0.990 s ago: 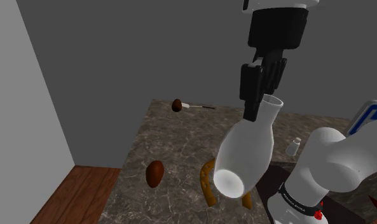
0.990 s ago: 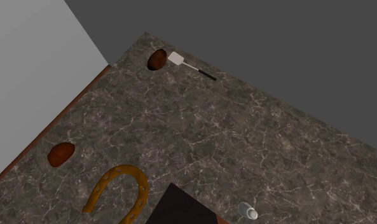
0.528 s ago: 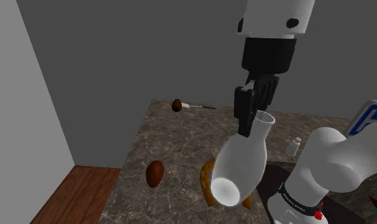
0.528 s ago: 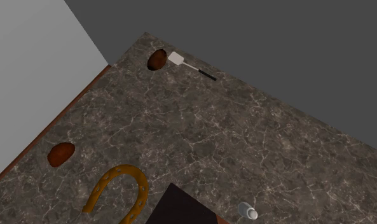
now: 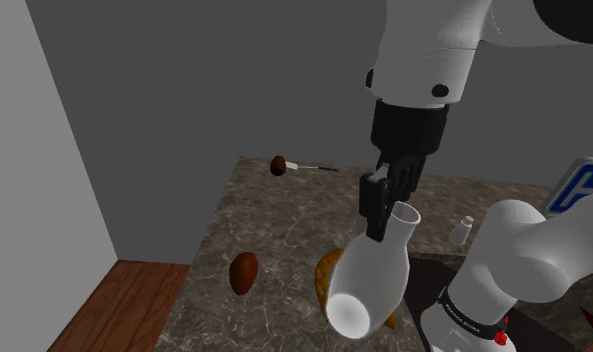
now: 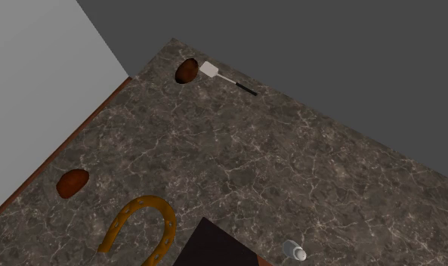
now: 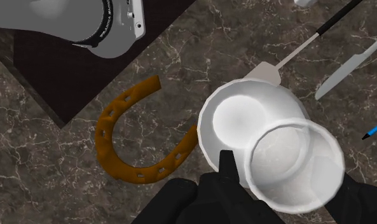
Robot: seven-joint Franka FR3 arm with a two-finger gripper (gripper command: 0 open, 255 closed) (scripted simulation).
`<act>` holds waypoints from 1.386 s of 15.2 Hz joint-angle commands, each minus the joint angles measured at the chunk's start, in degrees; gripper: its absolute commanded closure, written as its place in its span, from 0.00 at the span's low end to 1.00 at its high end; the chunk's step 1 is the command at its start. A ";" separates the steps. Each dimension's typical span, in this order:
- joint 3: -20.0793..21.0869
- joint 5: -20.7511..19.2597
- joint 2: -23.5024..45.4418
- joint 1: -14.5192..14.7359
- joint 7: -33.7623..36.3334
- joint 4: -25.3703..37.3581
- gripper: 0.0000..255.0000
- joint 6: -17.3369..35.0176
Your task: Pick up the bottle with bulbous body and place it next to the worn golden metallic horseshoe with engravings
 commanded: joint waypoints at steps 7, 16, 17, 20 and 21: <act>1.42 1.29 -1.18 0.54 -1.00 -6.61 1.00 5.50; 3.58 3.11 -1.70 1.15 -1.86 -13.44 1.00 11.91; 3.86 3.33 -1.68 1.21 -1.94 -14.15 1.00 12.64; 4.72 4.00 -1.55 1.37 -2.20 -16.23 1.00 14.88; 5.02 4.23 -1.47 1.42 -2.29 -16.90 1.00 15.63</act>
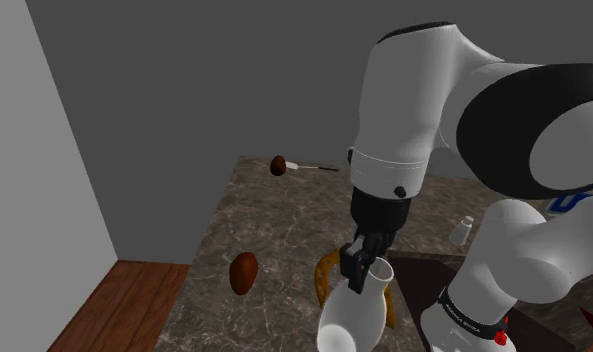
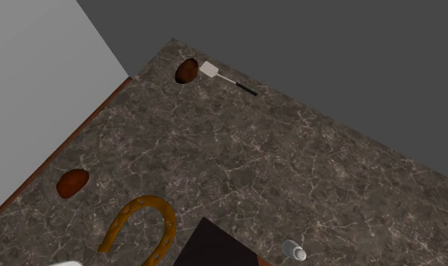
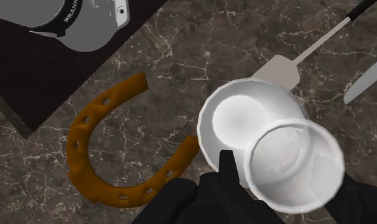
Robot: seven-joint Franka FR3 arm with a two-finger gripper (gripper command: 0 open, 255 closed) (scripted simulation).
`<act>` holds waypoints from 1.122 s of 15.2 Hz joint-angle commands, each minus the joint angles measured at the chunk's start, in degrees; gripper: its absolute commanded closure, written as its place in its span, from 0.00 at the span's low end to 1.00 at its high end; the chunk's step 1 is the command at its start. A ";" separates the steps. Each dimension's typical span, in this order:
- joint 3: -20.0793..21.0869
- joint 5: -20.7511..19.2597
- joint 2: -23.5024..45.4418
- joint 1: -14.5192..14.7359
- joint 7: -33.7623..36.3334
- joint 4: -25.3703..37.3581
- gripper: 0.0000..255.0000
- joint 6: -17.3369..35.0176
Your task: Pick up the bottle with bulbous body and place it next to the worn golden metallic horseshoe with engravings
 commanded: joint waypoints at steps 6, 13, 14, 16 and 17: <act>2.25 1.60 1.05 0.19 -0.60 -4.38 1.00 5.54; 2.79 1.98 1.36 0.22 -0.72 -5.29 1.00 6.78; 2.79 1.98 1.36 0.22 -0.72 -5.29 1.00 6.78; 2.79 1.98 1.37 0.22 -0.71 -5.28 0.00 6.78; 2.79 1.98 1.36 0.22 -0.72 -5.29 0.00 6.78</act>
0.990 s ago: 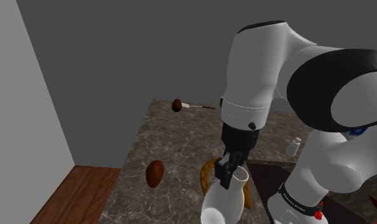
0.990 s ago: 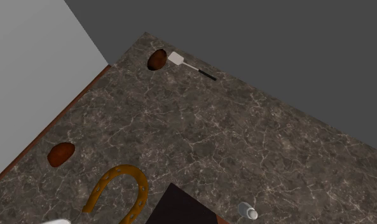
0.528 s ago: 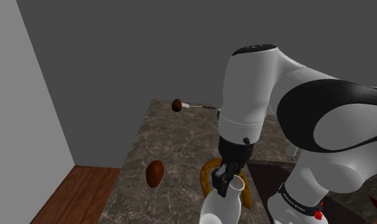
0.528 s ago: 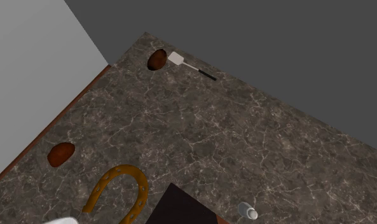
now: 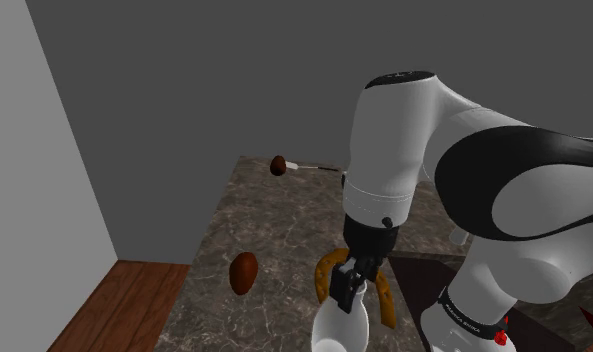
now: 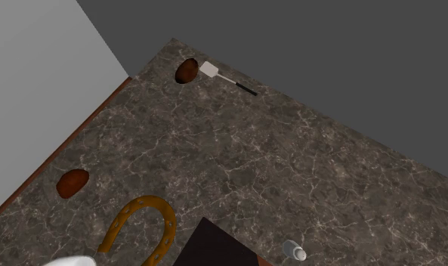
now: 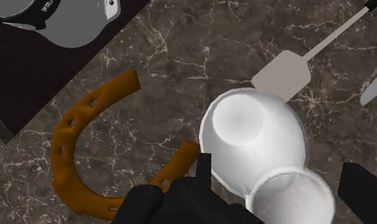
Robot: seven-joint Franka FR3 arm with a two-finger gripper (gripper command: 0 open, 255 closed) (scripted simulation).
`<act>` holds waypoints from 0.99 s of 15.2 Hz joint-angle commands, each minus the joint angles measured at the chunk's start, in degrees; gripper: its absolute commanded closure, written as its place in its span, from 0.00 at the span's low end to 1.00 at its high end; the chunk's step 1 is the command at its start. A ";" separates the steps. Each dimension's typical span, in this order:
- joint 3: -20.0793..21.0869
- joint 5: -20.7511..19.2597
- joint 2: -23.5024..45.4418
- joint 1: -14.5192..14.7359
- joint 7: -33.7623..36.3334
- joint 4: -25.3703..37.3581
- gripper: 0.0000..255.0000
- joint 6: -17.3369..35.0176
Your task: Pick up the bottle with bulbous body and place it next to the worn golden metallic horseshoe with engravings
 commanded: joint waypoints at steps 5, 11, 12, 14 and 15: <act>-0.85 -0.71 -0.26 -0.23 0.13 1.63 0.00 -1.91; -2.96 -2.58 -0.41 -0.91 0.52 6.49 0.00 -7.00; -2.96 -2.58 -0.41 -0.91 0.52 6.49 0.00 -7.00; -2.96 -2.58 -0.41 -0.91 0.52 6.49 0.00 -7.00; -2.96 -2.58 -0.41 -0.91 0.52 6.49 0.00 -7.00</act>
